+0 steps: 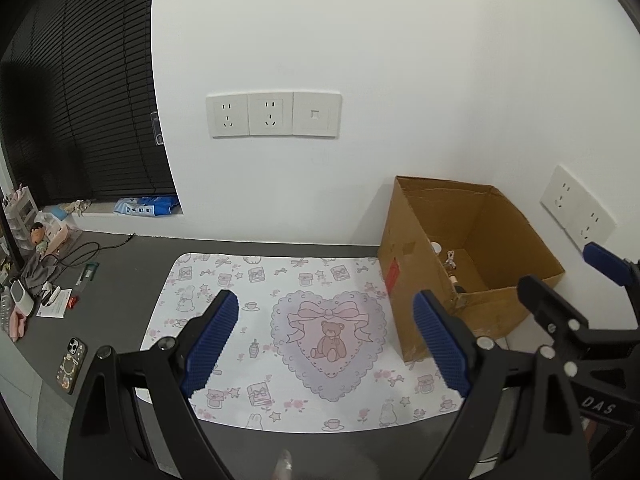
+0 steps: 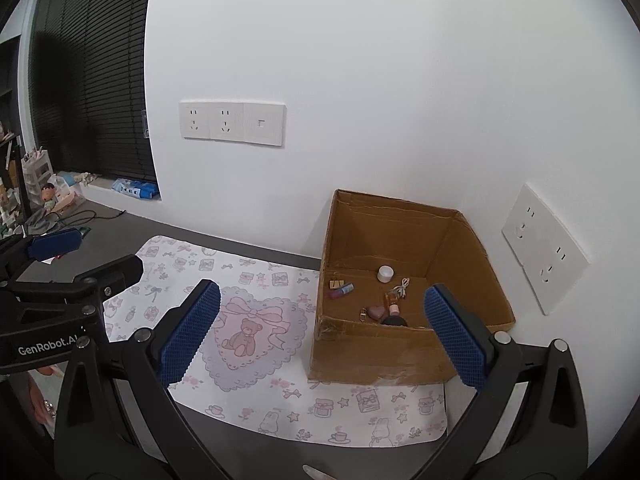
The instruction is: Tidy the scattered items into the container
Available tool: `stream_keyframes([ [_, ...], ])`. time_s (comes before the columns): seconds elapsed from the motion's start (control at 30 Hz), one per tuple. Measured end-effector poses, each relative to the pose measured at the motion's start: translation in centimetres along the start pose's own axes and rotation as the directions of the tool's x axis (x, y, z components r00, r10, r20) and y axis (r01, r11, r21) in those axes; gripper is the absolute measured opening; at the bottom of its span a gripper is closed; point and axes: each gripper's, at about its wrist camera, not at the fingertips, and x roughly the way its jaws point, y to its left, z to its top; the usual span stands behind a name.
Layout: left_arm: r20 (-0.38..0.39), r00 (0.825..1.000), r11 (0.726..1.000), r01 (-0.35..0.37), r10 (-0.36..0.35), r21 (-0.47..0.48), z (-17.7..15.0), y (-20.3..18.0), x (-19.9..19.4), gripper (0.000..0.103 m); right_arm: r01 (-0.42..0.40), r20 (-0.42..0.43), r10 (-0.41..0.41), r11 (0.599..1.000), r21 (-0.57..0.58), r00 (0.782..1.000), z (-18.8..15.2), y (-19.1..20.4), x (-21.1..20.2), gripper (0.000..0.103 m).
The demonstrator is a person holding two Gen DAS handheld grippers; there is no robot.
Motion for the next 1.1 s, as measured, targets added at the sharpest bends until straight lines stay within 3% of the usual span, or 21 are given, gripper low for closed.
stream_keyframes([
  [0.77,-0.013,1.000,1.000,-0.012,0.013,0.029,0.8,0.7,-2.0,0.088,0.030,-0.057,-0.024,0.994,0.109,0.998,0.6,-0.1,-1.5,0.103],
  [1.1,0.020,1.000,0.999,-0.011,0.010,0.045,1.1,0.3,-3.9,0.088,0.025,-0.047,-0.020,0.994,0.107,0.999,1.2,0.1,-3.2,0.103],
])
